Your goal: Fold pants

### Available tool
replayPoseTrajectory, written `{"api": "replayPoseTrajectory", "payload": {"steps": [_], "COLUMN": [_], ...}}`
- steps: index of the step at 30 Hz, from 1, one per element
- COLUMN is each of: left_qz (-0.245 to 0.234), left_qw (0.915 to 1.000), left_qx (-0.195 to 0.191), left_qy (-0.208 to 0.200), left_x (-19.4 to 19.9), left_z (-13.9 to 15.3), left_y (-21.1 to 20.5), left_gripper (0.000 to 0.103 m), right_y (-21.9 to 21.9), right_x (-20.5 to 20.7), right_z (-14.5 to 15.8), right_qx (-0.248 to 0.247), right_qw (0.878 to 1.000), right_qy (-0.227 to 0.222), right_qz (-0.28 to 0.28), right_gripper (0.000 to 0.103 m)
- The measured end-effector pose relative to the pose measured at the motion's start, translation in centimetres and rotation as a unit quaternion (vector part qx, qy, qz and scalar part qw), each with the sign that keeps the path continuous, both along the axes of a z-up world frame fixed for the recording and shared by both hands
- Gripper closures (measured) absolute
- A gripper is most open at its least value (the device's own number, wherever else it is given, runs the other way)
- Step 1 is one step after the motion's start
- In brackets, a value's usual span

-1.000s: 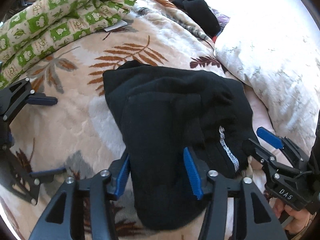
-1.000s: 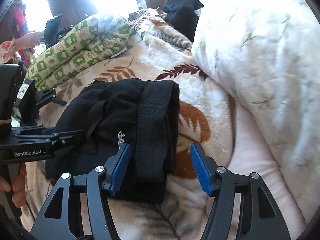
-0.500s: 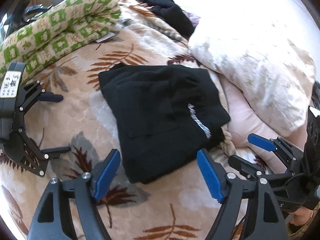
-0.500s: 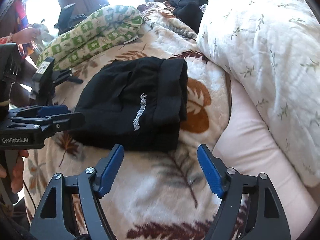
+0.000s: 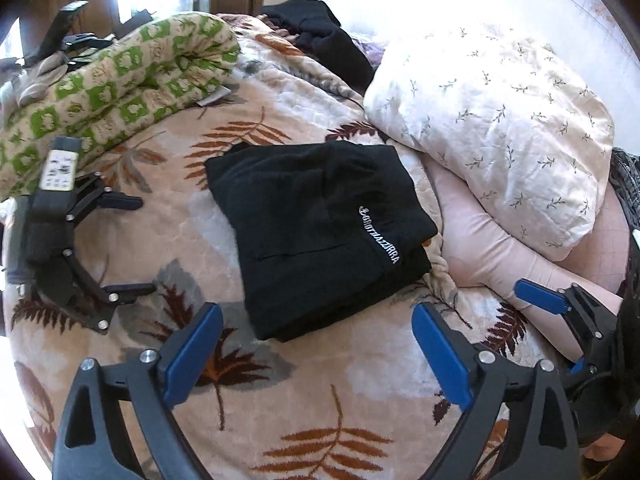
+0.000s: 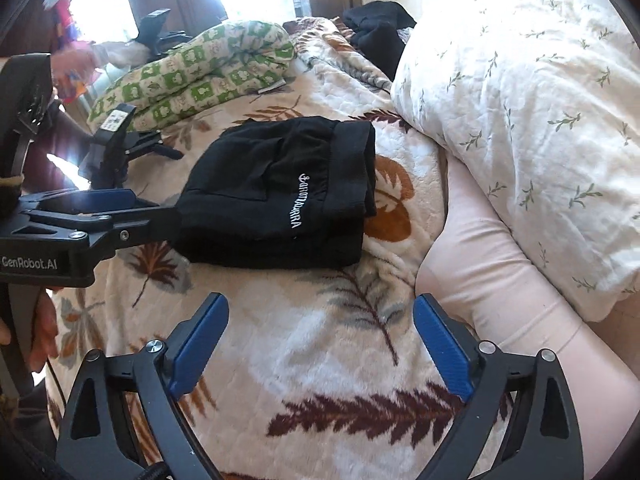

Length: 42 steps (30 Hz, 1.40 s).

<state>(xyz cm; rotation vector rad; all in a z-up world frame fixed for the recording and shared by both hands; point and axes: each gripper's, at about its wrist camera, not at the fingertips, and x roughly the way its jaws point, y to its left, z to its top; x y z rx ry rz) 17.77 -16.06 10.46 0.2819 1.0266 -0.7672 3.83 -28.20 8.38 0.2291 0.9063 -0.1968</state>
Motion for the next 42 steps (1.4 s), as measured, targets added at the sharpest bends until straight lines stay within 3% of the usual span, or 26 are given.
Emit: {"api": "replayPoseTrajectory", "payload": {"steps": [8,20,32,42], "left_qz": [0.015,0.006,0.002,0.01], "left_qw": [0.9998,0.9999,1.0,0.9995], "left_qx": [0.0,0.012,-0.003,0.007], "left_qy": [-0.016,-0.01,-0.003,-0.031], "left_x": [-1.2,-2.5,-3.3,-3.9], "left_z": [1.4,1.3,1.6,2.4], "left_y": [0.8,0.3,0.6,0.4], "left_gripper": [0.0,0.0,0.0,0.0], "right_y": [0.2,0.5,1.3,1.5], "right_x": [-1.3,-2.5,-3.2,-4.0], "right_z": [1.0,1.9,2.6,3.5], "right_qx": [-0.002,-0.002,-0.007,-0.014], "right_qw": [1.0,1.0,1.0,1.0], "right_qy": [-0.01,-0.014,-0.017,-0.02], "right_qz": [-0.002,0.0,0.006,0.006], "right_gripper": [0.006,0.005,0.005,0.005]}}
